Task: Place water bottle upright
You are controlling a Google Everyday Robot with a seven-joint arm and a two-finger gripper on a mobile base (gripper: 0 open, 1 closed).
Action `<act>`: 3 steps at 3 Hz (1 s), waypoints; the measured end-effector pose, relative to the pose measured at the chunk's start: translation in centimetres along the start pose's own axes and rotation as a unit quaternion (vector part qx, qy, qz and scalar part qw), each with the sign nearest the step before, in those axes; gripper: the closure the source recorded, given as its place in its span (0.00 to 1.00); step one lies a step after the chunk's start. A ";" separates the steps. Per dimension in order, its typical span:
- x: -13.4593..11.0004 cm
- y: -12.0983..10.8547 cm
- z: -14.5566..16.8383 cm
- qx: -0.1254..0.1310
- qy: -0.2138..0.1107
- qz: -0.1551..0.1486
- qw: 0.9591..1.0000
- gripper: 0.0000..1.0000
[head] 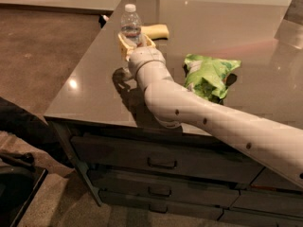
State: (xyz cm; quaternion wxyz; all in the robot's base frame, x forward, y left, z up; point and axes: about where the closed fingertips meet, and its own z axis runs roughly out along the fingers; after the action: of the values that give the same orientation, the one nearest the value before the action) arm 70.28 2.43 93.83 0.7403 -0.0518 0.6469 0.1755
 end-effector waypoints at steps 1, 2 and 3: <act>0.2 -0.1 0.0 0.006 -0.004 -0.020 1.000 0.74; 0.4 -0.2 0.1 0.009 -0.008 -0.033 0.999 0.43; 0.4 -0.2 0.0 0.015 -0.013 -0.038 0.999 0.20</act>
Offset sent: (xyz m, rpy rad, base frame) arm 0.0018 -0.0013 -0.0069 -0.0747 -0.0409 -0.0413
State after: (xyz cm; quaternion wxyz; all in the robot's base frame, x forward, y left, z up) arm 70.40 2.28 93.37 0.7555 -0.0630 0.6374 0.1377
